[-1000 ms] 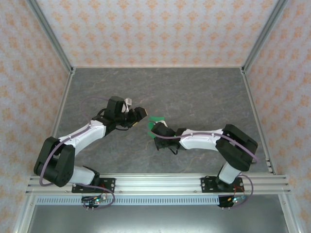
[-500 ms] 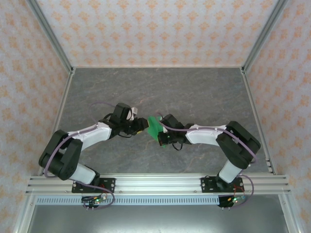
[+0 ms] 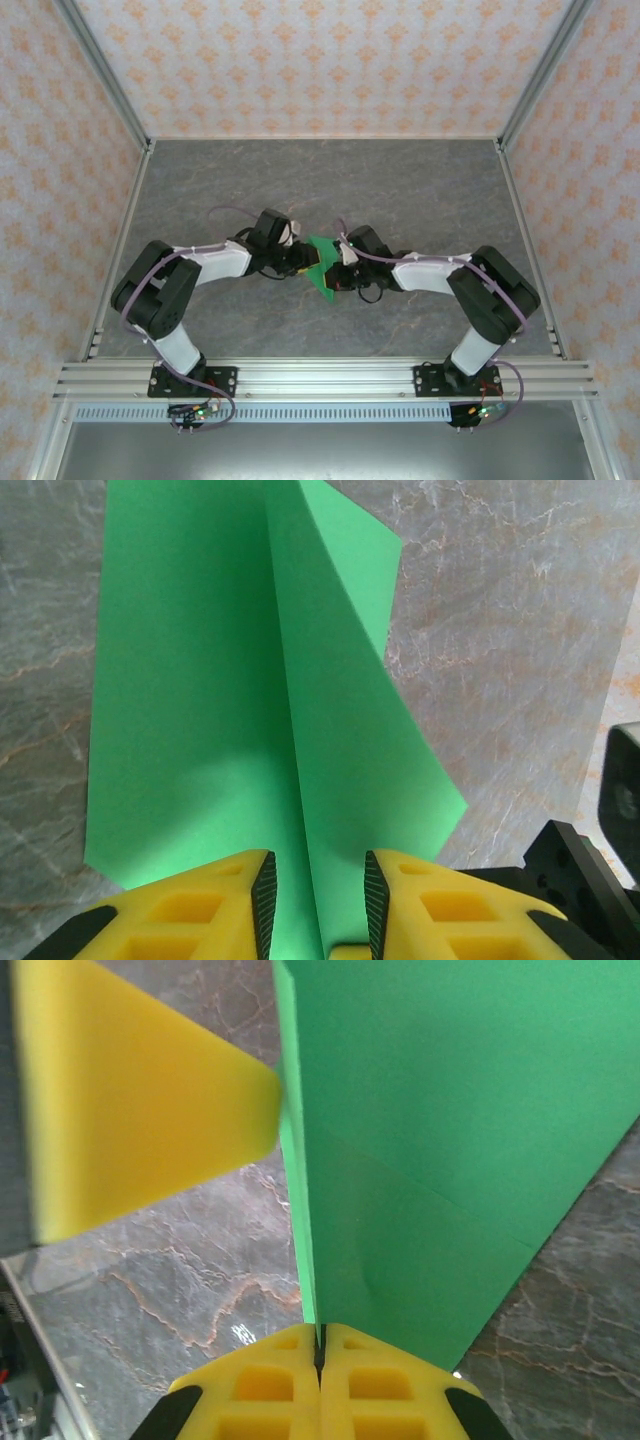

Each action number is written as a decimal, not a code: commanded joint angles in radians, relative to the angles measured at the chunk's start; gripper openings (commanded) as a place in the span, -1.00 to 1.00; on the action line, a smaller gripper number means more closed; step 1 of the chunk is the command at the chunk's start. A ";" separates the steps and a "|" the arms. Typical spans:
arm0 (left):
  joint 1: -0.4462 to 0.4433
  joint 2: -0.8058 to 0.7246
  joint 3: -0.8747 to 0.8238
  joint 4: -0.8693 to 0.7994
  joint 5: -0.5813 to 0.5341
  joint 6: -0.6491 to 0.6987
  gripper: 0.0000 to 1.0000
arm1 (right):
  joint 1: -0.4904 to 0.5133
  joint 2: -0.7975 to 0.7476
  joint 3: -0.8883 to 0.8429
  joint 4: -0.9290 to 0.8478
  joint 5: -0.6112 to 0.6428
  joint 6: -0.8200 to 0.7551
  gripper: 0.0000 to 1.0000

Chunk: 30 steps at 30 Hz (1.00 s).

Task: Fold a paper plane with a square sheet of paper (fold left side to right side)
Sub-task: Fold the triangle at the center of the table.

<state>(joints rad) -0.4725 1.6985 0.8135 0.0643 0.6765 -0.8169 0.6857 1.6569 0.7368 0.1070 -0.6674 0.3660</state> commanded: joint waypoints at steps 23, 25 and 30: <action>-0.029 0.106 0.087 -0.019 -0.013 0.025 -0.20 | -0.074 0.060 -0.073 0.146 -0.135 0.060 -0.91; -0.029 0.113 0.089 -0.027 -0.021 0.026 -0.20 | -0.075 0.058 -0.073 0.146 -0.137 0.063 -0.87; -0.030 0.124 0.087 -0.028 -0.033 0.022 -0.20 | -0.075 0.053 -0.069 0.148 -0.140 0.064 -0.78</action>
<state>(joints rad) -0.4911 1.8095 0.8837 0.0635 0.6720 -0.8101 0.6182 1.7012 0.6773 0.2199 -0.7906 0.4271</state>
